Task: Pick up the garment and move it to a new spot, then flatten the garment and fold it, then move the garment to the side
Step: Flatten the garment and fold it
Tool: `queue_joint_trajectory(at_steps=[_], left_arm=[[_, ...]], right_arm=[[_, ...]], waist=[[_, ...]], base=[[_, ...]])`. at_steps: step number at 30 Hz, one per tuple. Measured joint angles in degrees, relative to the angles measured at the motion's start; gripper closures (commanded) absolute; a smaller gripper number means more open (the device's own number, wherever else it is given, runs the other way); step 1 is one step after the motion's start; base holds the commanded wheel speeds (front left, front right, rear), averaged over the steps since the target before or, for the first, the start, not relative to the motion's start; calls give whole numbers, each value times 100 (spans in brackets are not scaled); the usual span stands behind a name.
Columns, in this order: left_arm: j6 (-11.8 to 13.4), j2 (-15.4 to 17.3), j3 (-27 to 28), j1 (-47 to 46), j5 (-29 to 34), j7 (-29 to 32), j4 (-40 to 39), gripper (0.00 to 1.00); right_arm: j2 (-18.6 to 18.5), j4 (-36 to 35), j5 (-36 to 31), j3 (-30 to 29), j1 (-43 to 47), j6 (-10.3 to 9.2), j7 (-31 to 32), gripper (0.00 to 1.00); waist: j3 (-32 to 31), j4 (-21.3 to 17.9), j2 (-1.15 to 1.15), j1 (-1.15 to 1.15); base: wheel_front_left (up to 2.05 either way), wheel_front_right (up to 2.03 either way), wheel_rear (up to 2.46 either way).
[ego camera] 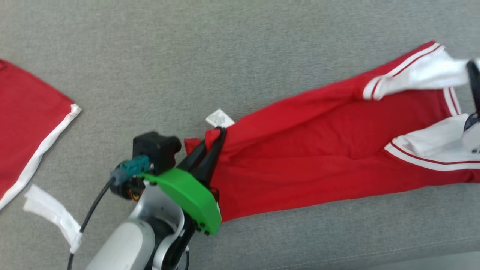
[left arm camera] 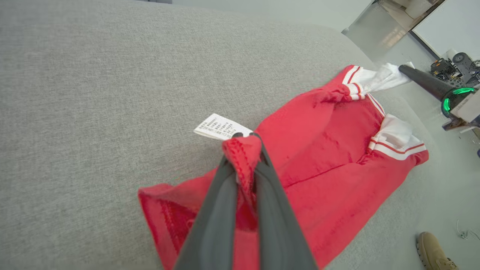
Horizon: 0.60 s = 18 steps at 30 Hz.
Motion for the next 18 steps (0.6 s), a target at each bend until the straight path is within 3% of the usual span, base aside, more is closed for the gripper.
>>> queue_joint_trajectory(at_steps=[4,11,12,13,14,15,16,18], left_arm=[[123,69,44,308,24,-212,-2,100],[129,92,11,446,79,-336,211,100],[138,102,18,460,85,-371,238,96],[157,113,23,477,102,-396,278,57],[158,151,-2,489,149,-397,328,1],[156,186,-24,504,191,-394,365,0],[156,216,-45,542,226,-394,393,0],[154,281,-133,654,308,-435,454,0]], right_arm=[[291,-240,-166,-222,490,0,125,100],[686,-441,-307,-455,710,0,179,100],[730,-460,-325,-485,736,0,207,100],[773,-460,-343,-503,753,0,263,100],[804,-479,-343,-482,766,0,319,98],[809,-500,-346,-449,789,0,360,28],[809,-517,-347,-402,836,0,420,0],[811,-491,-347,-347,932,0,589,0]], waist=[[-124,-201,0,0],[-201,-354,0,0],[-190,-360,0,0],[-180,-367,0,0],[-170,-373,0,0],[-165,-376,0,0],[-160,-381,0,0],[-156,-387,0,0]], base=[[0,0,0],[0,0,0],[0,0,0],[0,0,0],[0,0,0],[0,0,0],[0,0,0],[0,0,0]])
